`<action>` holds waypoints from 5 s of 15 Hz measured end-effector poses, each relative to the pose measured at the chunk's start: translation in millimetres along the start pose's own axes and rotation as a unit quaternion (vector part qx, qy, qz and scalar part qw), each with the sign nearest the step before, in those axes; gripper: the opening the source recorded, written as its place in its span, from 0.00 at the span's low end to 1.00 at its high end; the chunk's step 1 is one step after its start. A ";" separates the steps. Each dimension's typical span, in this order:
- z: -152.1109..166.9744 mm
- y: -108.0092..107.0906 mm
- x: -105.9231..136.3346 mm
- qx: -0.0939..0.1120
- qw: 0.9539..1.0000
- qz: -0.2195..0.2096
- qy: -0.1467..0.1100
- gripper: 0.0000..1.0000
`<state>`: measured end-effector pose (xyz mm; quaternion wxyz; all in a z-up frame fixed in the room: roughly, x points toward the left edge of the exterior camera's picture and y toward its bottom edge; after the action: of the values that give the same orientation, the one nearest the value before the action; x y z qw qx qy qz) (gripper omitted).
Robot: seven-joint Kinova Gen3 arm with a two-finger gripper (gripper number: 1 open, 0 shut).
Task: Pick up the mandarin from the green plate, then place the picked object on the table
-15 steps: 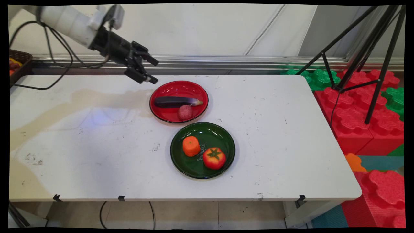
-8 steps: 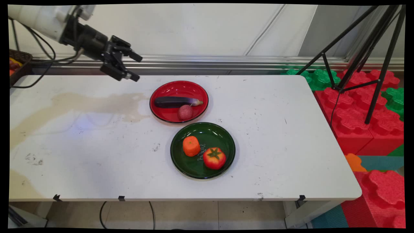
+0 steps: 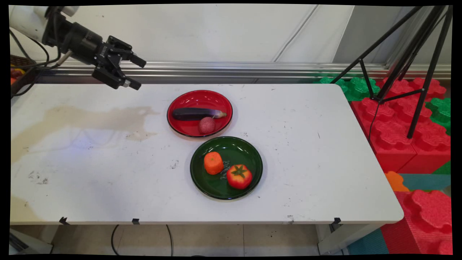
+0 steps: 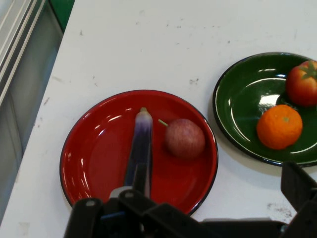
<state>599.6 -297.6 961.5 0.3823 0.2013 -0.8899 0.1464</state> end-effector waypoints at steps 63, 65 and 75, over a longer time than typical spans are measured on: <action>275.8 112.1 20.7 -0.089 0.990 0.052 -0.097 0.00; 269.1 110.8 23.1 -0.086 0.991 0.049 -0.093 0.00; 213.7 101.2 36.5 -0.072 0.995 0.044 -0.058 0.00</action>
<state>396.3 -306.5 835.6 0.3369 0.1421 -0.9267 0.0871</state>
